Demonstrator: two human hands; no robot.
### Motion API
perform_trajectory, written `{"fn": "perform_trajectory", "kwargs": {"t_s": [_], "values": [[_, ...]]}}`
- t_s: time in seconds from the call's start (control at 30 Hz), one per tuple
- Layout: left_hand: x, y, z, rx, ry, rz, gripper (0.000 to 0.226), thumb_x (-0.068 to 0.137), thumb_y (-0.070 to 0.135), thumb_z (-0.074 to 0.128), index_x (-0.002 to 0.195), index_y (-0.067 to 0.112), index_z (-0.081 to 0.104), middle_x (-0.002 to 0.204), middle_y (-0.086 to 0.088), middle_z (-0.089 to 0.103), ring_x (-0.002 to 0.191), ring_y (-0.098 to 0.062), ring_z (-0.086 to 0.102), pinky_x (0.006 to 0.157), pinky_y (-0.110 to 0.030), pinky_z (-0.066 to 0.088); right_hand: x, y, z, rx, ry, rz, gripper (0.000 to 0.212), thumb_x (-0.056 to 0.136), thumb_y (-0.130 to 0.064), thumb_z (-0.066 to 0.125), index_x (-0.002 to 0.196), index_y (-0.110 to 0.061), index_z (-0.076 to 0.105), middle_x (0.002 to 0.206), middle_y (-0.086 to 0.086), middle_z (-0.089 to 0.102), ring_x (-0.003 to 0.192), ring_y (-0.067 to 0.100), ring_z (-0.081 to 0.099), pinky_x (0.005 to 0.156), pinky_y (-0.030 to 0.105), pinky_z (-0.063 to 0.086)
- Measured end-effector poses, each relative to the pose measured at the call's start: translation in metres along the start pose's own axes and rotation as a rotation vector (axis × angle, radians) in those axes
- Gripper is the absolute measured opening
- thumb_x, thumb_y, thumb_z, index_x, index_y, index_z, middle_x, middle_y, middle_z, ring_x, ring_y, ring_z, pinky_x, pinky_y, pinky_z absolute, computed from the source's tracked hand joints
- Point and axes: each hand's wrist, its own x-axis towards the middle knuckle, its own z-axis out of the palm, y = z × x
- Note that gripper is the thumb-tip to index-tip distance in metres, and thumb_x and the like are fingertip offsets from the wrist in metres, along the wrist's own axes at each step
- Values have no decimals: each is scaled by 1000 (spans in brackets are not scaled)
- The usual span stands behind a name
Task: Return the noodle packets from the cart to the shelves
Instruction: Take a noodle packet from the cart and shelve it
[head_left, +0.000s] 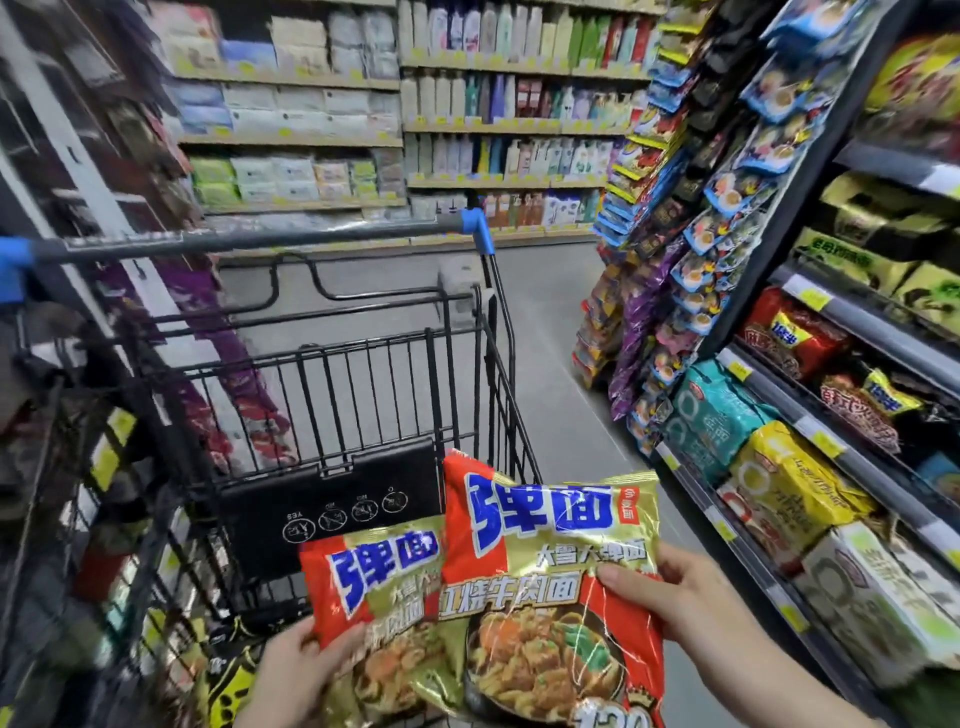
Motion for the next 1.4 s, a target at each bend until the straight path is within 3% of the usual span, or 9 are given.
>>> {"fn": "perform_trajectory", "kwargs": {"t_s": [0.13, 0.2, 0.3, 0.43, 0.67, 0.83, 0.97, 1.13, 1.4], "values": [[-43, 56, -34, 74, -52, 92, 46, 45, 50, 87, 78, 20, 75, 69, 6, 73, 73, -12, 65, 72, -16, 49, -44, -35, -20, 17, 19, -46, 51, 59, -20, 81, 104, -5, 63, 85, 13, 76, 70, 27, 74, 51, 25, 56], [-60, 86, -44, 87, -97, 109, 42, 42, 41, 90, 76, 20, 77, 73, 7, 75, 90, -23, 67, 71, -17, 48, -73, -57, -35, 18, 49, -79, 52, 59, -24, 85, 103, -7, 64, 85, 12, 76, 70, 27, 74, 53, 25, 56], [-95, 145, -38, 105, -293, 161, 66, 18, 64, 84, 71, 26, 78, 82, 3, 76, 87, -18, 68, 78, -17, 47, -122, -87, -65, 10, 96, -125, 44, 58, -36, 87, 90, -10, 73, 86, 15, 76, 70, 29, 73, 57, 30, 60], [-148, 217, -4, 85, -480, 277, 82, 17, 66, 82, 82, 16, 77, 90, -3, 76, 86, -19, 71, 85, -35, 47, -195, -113, -114, 50, 209, -121, 20, 75, -10, 74, 91, -2, 65, 72, 15, 74, 51, 24, 70, 40, 22, 51], [-238, 287, 99, 63, -723, 383, 92, 26, 53, 89, 99, 1, 68, 96, -15, 73, 94, -35, 67, 96, -53, 44, -344, -100, -204, 65, 432, -129, 75, 40, -27, 93, 103, -1, 64, 81, 20, 74, 56, 28, 70, 45, 27, 54], [-327, 296, 188, 43, -910, 420, 96, 14, 49, 92, 92, -1, 67, 93, -21, 72, 86, -38, 68, 92, -53, 47, -472, -48, -262, 158, 657, -184, 100, 9, -48, 92, 94, -2, 68, 79, 20, 74, 56, 27, 69, 47, 28, 55], [-406, 281, 259, 76, -1121, 414, 94, 17, 45, 93, 94, -2, 67, 96, -24, 71, 86, -38, 67, 94, -57, 44, -584, 8, -285, 262, 808, -141, 90, 25, -39, 94, 98, 5, 66, 74, 19, 72, 52, 25, 67, 46, 26, 53], [-518, 249, 343, 176, -1322, 470, 82, 17, 40, 93, 86, 2, 69, 93, -19, 73, 84, -33, 66, 88, -46, 48, -722, 92, -295, 385, 1036, -72, 110, 22, -38, 95, 113, 6, 54, 83, 22, 73, 58, 28, 68, 50, 29, 54], [-682, 201, 433, 367, -1718, 488, 98, 16, 52, 90, 96, -1, 68, 93, -13, 74, 88, -29, 70, 83, -38, 48, -886, 186, -262, 522, 1360, -8, 83, 40, -30, 92, 108, 6, 61, 90, 25, 73, 72, 34, 70, 69, 40, 58]]}}
